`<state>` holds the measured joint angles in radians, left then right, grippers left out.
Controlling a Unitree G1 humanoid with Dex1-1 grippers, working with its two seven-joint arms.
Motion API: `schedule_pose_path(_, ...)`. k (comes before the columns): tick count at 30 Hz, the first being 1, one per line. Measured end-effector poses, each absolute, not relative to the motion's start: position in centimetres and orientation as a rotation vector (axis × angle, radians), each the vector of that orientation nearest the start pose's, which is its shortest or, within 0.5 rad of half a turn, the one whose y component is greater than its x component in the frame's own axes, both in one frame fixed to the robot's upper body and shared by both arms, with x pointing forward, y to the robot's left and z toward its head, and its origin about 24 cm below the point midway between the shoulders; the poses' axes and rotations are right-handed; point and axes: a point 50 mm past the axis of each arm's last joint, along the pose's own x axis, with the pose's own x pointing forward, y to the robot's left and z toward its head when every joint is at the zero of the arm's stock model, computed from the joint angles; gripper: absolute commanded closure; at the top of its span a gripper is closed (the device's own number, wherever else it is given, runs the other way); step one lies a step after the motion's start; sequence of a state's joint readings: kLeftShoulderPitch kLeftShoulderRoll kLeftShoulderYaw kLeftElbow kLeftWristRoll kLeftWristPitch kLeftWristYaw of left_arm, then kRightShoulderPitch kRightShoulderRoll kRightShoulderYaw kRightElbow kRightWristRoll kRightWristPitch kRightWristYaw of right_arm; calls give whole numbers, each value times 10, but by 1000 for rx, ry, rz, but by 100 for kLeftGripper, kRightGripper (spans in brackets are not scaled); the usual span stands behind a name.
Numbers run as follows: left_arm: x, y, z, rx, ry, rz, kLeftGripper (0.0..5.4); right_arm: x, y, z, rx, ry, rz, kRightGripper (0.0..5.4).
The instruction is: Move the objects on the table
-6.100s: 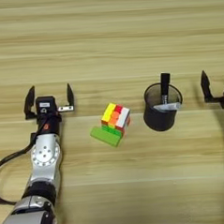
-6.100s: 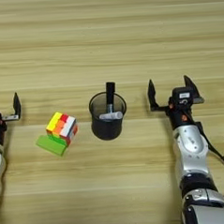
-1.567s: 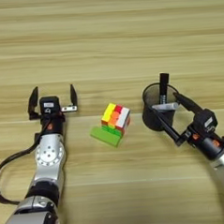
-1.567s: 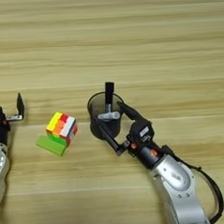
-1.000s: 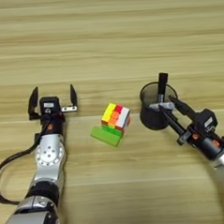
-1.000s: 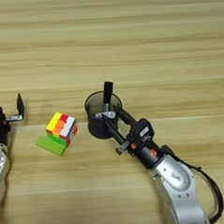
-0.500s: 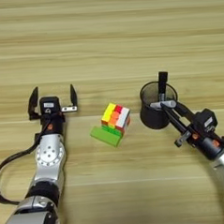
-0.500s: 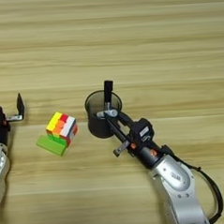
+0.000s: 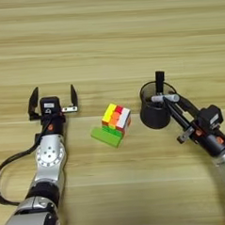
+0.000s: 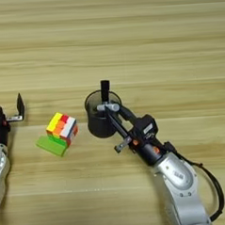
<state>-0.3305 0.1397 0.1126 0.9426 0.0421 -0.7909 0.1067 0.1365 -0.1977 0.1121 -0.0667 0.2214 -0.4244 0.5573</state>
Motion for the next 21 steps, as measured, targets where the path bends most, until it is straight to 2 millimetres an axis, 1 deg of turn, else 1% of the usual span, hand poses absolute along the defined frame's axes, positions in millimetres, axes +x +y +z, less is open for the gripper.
schedule_pose_path(4,283,194,1,139,-185,131,0,208,-141,70,0,-344,628,465)
schedule_pose_path(9,284,194,1,139,-184,132,0,206,-144,84,91,-332,650,465)
schedule_pose_path(10,284,193,1,139,-185,133,0,205,-146,91,107,-338,660,465)
schedule_pose_path(16,284,193,1,138,-185,134,0,202,-151,105,133,-325,681,465)
schedule_pose_path(19,284,192,1,139,-185,133,0,200,-155,114,162,-331,681,465)
schedule_pose_path(21,284,192,1,139,-184,132,0,199,-164,123,167,-334,669,465)
